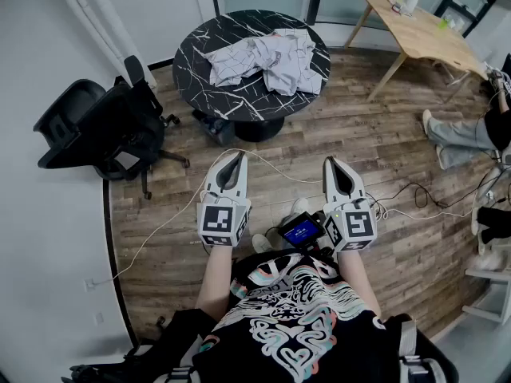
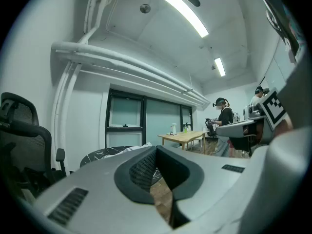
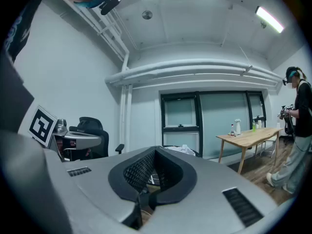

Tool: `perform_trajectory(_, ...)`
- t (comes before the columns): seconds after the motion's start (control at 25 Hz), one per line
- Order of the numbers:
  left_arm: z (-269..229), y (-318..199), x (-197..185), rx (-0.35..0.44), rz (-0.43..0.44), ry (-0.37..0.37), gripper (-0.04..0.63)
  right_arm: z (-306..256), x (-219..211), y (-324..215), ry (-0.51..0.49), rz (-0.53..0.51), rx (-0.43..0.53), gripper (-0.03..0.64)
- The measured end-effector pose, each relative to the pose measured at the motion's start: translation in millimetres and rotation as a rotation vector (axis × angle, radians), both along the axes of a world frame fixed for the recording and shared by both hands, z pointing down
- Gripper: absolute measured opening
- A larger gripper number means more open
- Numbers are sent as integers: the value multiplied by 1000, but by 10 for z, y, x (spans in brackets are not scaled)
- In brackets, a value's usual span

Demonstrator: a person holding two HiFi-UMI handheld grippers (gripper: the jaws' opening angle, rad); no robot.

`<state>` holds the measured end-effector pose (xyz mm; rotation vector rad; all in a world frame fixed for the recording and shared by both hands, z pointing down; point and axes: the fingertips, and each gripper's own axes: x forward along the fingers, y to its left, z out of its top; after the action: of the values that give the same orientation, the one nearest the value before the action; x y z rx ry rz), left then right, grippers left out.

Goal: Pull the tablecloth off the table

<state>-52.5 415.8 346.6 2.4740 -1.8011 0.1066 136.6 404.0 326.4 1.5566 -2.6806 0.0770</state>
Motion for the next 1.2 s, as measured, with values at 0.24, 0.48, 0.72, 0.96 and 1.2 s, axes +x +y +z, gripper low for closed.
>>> perform_trajectory(0.24,-35,-77,-46,12,12,-16,23,3,-30,-54,-9,18,9,20)
perform_trajectory(0.48,-45,-24,-36,9,21,-18,23,-41,59,-23,-45,58,13,20)
perform_trajectory(0.72,-51,-1,-51,12,21,-27,23,-67,37,29,-37,59,24,20)
perform_trajectory(0.96,-30,-21,-173,6,-3,-26,23,-62,2,-67,-31,62,28,20)
perform_trajectory(1.2,21,-144,-320,-1,-37,-22,23,20,-89,-240,-33,53,15,20)
